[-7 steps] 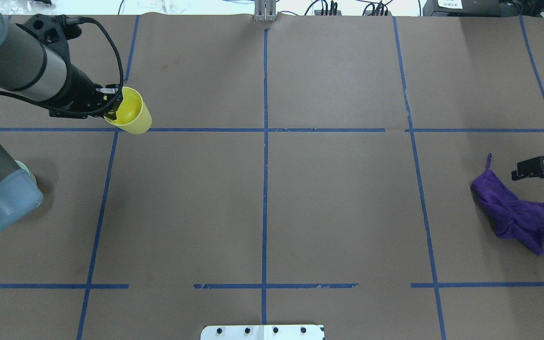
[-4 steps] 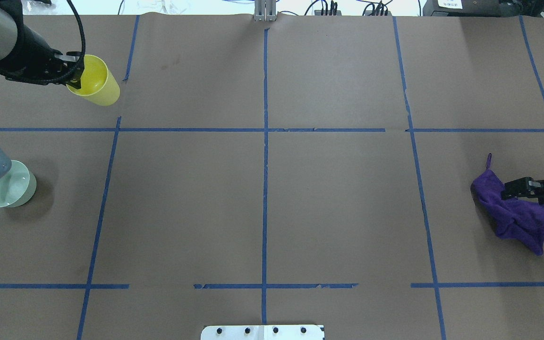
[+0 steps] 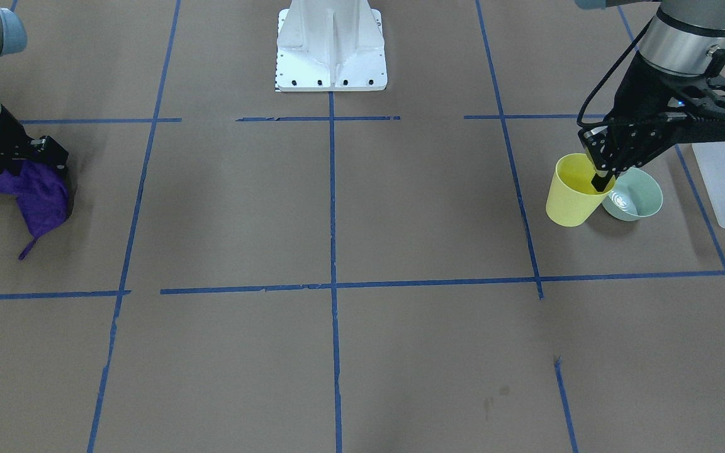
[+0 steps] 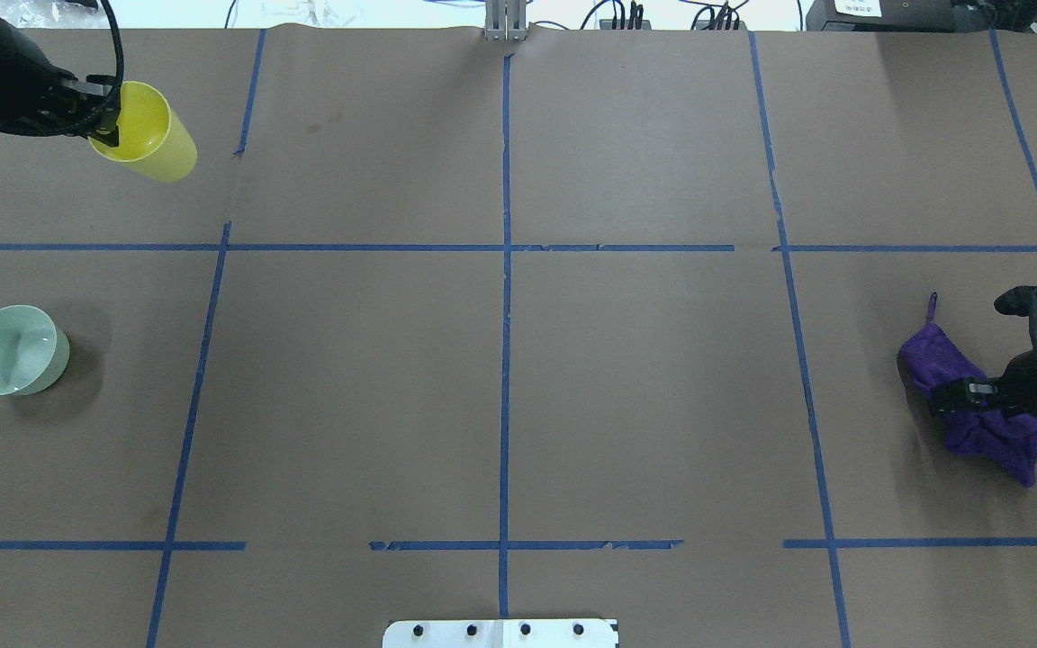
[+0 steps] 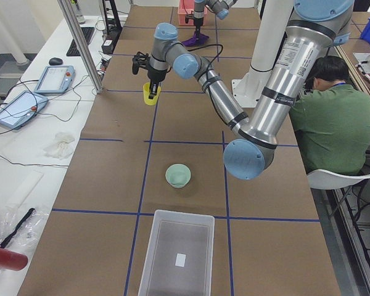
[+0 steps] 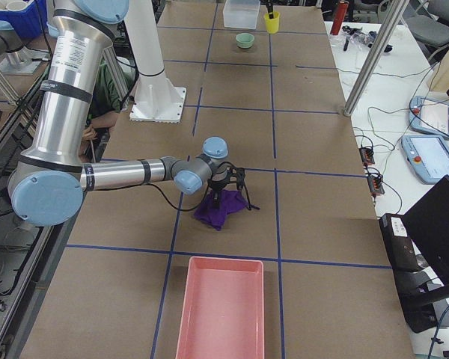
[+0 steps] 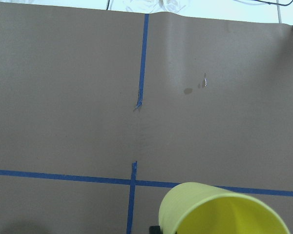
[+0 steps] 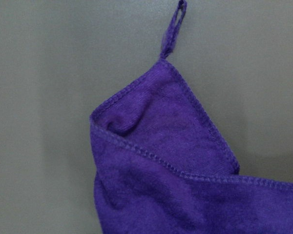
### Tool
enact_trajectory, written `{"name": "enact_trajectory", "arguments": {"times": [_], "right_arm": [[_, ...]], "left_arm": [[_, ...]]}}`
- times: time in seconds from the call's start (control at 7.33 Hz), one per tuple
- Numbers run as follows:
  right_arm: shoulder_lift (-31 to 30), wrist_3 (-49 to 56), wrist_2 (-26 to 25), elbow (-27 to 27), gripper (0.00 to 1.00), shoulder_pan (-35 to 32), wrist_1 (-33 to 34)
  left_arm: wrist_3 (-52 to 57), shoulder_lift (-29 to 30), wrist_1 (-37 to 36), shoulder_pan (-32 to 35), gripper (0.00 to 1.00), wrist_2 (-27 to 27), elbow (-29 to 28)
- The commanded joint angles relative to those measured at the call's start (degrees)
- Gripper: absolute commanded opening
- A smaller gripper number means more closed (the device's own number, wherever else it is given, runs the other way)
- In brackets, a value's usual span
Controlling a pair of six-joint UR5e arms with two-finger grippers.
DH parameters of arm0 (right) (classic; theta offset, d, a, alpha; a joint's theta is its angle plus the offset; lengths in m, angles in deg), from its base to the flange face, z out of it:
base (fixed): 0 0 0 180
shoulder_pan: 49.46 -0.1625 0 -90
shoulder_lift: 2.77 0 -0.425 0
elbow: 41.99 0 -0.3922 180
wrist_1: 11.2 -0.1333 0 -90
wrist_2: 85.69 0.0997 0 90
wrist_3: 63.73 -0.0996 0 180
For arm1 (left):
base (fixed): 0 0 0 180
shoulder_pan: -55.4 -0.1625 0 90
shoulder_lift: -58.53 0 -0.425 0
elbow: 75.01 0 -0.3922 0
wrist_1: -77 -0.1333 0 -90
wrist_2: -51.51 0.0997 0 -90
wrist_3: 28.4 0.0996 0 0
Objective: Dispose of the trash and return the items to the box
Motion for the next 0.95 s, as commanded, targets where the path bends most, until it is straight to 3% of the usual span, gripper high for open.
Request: {"name": "enact_trajectory", "arguments": {"times": [0.0, 0.14, 0.27, 0.41, 0.55, 0.82], "right_arm": [[-1.4, 0.1, -0.2, 1.4, 1.00, 1.8, 0.2], [-1.5, 0.1, -0.2, 1.4, 0.77, 1.9, 0.2], [-1.5, 0.1, -0.2, 1.4, 0.19, 2.5, 0.7], [-1.5, 0.3, -0.2, 1.5, 0.00, 2.9, 0.9], [-1.6, 0.4, -0.3, 1.8, 0.00, 2.8, 0.9], [-3.2, 0.4, -0.4, 5.4, 0.00, 2.3, 0.9]], "left_arm": [[0.2, -0.5, 0.2, 0.1, 0.00, -0.3, 0.1], [0.2, -0.5, 0.3, 0.0, 0.00, -0.4, 0.0], [0.2, -0.5, 0.3, 0.0, 0.00, -0.7, 0.0], [0.2, -0.6, 0.4, 0.1, 0.00, -1.2, -0.2], [3.0, -1.8, 0.3, 0.5, 0.00, -1.3, 0.1], [17.1, -6.0, 0.2, 8.2, 0.00, -5.9, -1.5]]}}
